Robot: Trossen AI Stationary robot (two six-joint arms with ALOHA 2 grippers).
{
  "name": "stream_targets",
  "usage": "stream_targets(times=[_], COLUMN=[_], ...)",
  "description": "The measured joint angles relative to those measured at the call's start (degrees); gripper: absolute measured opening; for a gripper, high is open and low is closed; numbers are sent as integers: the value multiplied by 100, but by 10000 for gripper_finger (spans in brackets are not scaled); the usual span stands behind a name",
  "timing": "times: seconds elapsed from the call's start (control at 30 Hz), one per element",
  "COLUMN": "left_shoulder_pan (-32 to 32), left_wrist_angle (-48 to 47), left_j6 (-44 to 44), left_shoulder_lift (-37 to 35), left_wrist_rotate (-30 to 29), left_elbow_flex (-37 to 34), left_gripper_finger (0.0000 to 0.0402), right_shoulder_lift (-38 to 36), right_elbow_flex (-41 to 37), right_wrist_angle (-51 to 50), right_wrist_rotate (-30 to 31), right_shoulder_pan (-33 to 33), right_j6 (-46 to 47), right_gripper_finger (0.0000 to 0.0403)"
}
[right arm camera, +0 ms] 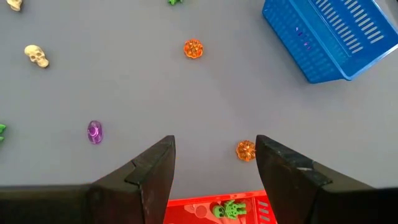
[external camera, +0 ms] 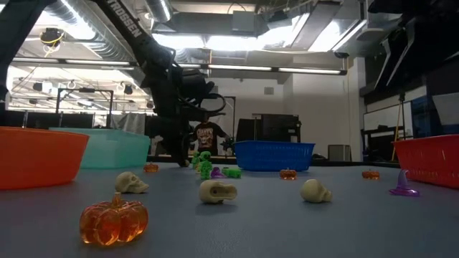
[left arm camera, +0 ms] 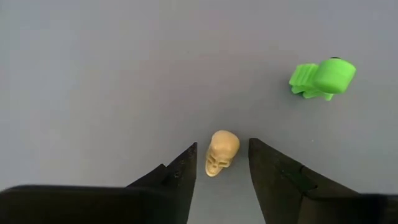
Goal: Sort Halloween decoration
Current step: Put the white skull toy into the green bin
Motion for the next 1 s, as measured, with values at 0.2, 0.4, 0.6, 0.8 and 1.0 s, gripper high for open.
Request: stream_targets(times=[0.2, 0.4, 0.6, 0.8, 1.0], left_shoulder_pan=[-4, -4, -4, -4, -2], left_wrist_angle=[-11, -9, 1, 9, 9], left_j6=[0, 0, 0, 0, 0], left_shoulder_lift=[4, 9, 11, 11, 11], left_wrist_rotate=[4, -3, -36, -47, -49], left_elbow_flex=[0, 0, 0, -2, -2], left_gripper_finger=[98, 76, 59, 47, 44], right_shoulder_lift=[0, 0, 0, 0, 0], right_elbow_flex=[0, 0, 0, 0, 0], right_wrist_angle=[0, 0, 0, 0, 0], right_wrist_rotate=[0, 0, 0, 0, 0], right_shoulder_pan=[0, 0, 0, 0, 0], right_j6=[0, -2, -2, -1, -1], right_gripper_finger=[221, 221, 221, 221, 221])
